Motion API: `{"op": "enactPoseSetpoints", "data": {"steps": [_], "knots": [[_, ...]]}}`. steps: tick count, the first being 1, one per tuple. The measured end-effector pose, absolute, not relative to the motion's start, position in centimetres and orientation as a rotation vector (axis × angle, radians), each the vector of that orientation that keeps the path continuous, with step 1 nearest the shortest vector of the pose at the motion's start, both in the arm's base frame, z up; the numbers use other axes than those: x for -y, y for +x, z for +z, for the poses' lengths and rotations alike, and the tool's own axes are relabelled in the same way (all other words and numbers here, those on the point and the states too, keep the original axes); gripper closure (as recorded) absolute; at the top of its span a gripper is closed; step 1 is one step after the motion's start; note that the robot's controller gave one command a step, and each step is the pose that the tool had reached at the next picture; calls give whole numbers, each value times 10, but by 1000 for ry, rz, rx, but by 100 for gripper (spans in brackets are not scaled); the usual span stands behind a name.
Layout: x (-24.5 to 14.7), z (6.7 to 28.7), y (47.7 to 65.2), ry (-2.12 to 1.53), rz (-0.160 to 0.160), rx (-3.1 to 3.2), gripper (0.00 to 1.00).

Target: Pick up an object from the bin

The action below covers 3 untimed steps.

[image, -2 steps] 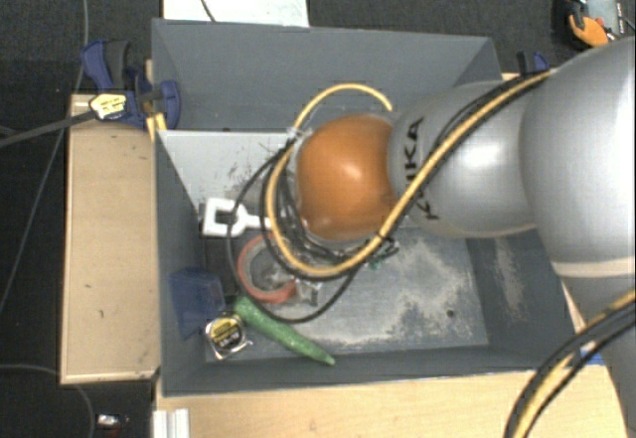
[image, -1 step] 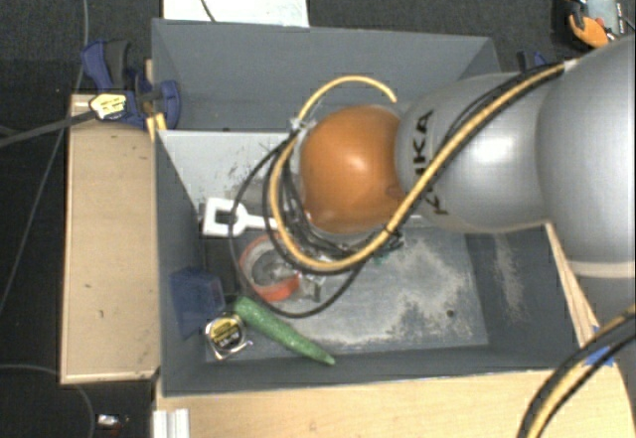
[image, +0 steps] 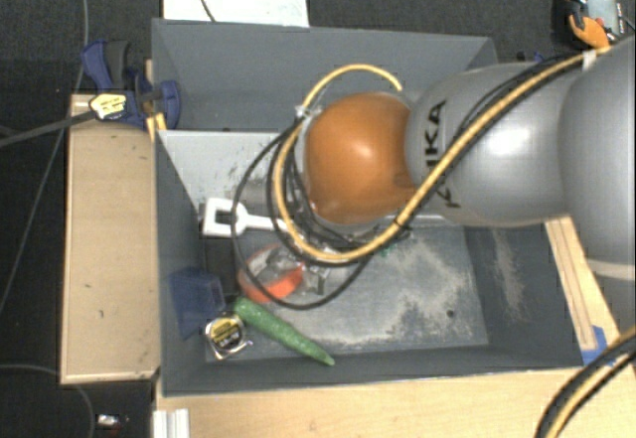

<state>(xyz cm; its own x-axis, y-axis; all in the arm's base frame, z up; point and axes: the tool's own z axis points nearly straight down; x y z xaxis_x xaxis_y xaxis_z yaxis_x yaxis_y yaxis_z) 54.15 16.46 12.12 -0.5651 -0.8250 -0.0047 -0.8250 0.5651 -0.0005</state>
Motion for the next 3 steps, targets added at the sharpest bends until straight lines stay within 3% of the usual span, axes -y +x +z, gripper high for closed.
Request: {"op": "enactPoseSetpoints", "data": {"steps": [3], "knots": [[-165, 170, 542, -1453, 3, -2778, 100]]}}
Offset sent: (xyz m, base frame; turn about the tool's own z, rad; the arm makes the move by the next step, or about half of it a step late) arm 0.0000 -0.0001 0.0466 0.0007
